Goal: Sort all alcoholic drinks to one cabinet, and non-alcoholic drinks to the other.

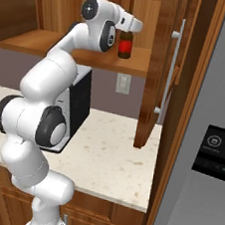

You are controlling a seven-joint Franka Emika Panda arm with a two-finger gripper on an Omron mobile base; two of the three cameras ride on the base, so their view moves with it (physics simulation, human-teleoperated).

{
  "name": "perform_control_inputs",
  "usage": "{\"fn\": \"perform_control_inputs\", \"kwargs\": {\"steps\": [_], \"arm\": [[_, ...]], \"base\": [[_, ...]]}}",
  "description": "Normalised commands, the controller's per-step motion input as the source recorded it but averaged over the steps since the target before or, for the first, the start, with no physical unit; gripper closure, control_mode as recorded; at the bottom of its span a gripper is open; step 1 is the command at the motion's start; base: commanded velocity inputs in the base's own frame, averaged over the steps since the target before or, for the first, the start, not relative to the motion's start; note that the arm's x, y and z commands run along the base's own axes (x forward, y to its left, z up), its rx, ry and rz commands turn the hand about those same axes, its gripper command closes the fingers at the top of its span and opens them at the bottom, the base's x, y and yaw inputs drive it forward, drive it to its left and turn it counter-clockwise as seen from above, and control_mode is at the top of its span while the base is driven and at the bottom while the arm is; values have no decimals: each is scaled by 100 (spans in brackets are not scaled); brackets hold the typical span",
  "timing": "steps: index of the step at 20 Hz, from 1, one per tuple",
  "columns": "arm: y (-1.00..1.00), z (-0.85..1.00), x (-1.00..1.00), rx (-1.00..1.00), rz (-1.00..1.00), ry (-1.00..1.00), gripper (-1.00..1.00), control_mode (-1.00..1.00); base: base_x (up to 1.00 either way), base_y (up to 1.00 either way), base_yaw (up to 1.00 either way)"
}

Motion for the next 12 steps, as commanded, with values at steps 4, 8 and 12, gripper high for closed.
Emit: {"fn": "perform_control_inputs", "kwargs": {"steps": [4,8,12], "arm": [[0,0,-21,0,0,0,-100,-100],[0,0,-27,0,0,0,-100,-100],[3,0,-38,0,0,0,-100,-100]], "base": [[0,0,0],[0,0,0],[0,0,0]]}}
